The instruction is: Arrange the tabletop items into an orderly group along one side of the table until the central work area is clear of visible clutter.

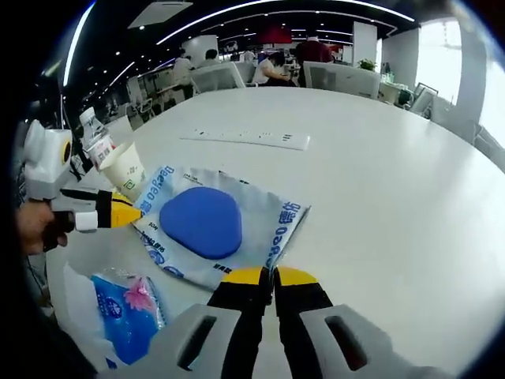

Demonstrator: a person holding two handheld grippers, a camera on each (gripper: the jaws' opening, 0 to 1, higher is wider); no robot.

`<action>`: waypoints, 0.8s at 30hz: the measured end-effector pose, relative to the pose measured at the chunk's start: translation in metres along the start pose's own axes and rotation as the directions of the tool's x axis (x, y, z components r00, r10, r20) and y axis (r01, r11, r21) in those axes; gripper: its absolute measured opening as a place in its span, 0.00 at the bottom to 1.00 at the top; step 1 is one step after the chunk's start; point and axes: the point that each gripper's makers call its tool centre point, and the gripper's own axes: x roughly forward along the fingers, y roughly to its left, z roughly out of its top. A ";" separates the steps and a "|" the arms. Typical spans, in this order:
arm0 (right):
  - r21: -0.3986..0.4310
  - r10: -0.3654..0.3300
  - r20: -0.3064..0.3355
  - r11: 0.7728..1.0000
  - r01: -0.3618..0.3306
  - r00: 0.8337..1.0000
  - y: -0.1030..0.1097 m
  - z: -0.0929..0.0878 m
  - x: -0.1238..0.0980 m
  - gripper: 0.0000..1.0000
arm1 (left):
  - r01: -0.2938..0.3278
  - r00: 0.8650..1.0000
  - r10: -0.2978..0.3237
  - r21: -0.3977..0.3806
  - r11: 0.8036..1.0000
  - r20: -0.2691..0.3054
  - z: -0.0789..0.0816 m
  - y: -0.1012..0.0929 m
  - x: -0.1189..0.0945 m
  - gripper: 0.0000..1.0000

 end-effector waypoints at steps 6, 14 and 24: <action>-0.004 -0.003 -0.006 1.000 0.003 1.000 -0.001 0.000 0.002 0.02 | -0.003 1.000 0.003 -0.004 1.000 -0.006 0.000 0.001 0.000 0.03; 0.035 -0.007 0.013 0.999 0.006 1.000 -0.002 -0.001 -0.007 0.13 | 0.007 1.000 -0.007 -0.035 0.999 -0.006 0.002 0.002 -0.012 0.13; 0.125 -0.026 0.079 0.992 0.016 0.997 0.003 0.004 -0.031 0.31 | 0.024 0.999 -0.024 0.006 1.000 0.033 0.009 -0.006 -0.023 0.30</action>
